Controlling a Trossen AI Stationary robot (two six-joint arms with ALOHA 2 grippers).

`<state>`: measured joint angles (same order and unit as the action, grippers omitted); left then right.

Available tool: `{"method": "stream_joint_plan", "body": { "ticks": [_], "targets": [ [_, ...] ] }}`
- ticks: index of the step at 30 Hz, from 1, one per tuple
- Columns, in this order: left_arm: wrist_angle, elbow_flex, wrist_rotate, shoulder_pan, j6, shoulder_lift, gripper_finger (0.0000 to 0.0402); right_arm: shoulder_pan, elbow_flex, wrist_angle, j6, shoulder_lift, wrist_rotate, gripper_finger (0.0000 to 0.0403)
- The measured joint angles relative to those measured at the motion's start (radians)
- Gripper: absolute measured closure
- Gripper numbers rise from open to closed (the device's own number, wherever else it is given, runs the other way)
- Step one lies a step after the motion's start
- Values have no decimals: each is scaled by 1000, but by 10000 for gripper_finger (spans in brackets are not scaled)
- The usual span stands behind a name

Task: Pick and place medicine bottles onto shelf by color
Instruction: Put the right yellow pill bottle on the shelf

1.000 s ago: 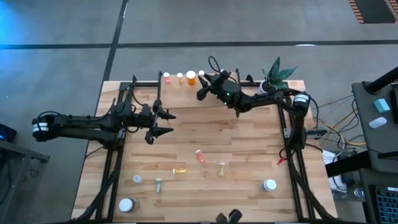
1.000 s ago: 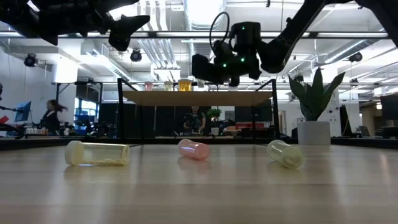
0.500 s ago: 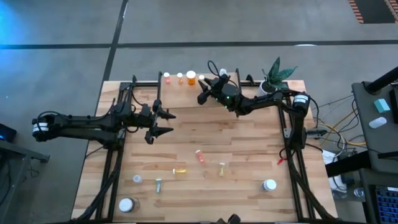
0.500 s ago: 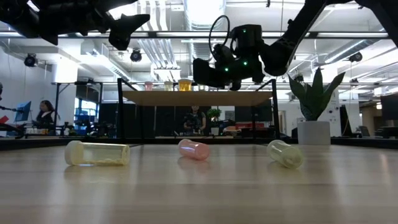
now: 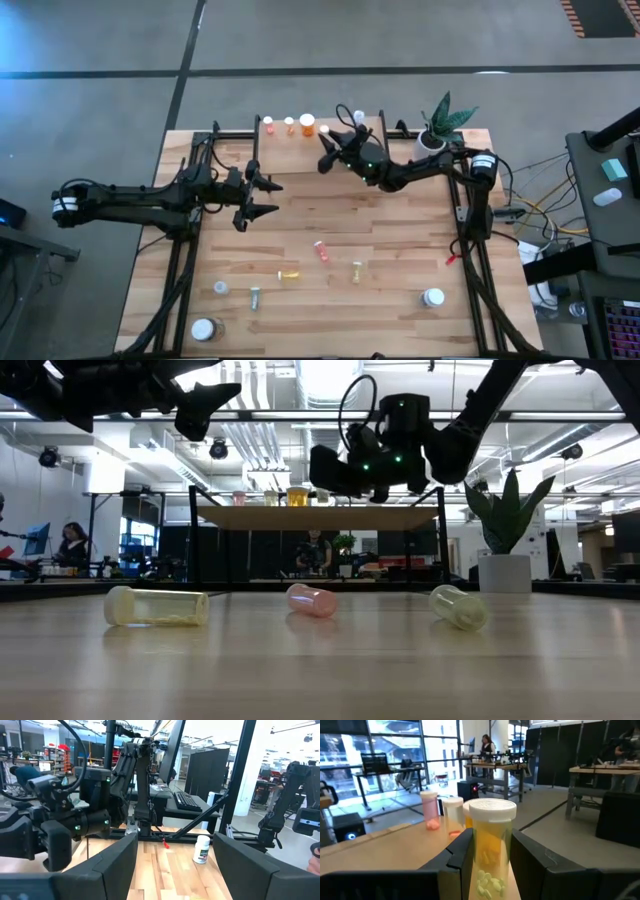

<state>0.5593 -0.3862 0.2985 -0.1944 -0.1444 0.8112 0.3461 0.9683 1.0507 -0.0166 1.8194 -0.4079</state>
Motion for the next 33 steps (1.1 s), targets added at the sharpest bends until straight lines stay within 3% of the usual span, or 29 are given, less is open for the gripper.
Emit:
{"method": "stream_joint_plan", "body": {
  "ticks": [9,23,33],
  "targets": [
    [0,0,0,0,0,0,157,-4,-40,45,5,-1,-22,300],
    [0,0,-5,0,-2,0,157,5,-40,-66,41,-2,-21,297],
    [1,0,-9,0,-2,0,157,6,-40,-84,42,-2,-21,245]
  ]
}}
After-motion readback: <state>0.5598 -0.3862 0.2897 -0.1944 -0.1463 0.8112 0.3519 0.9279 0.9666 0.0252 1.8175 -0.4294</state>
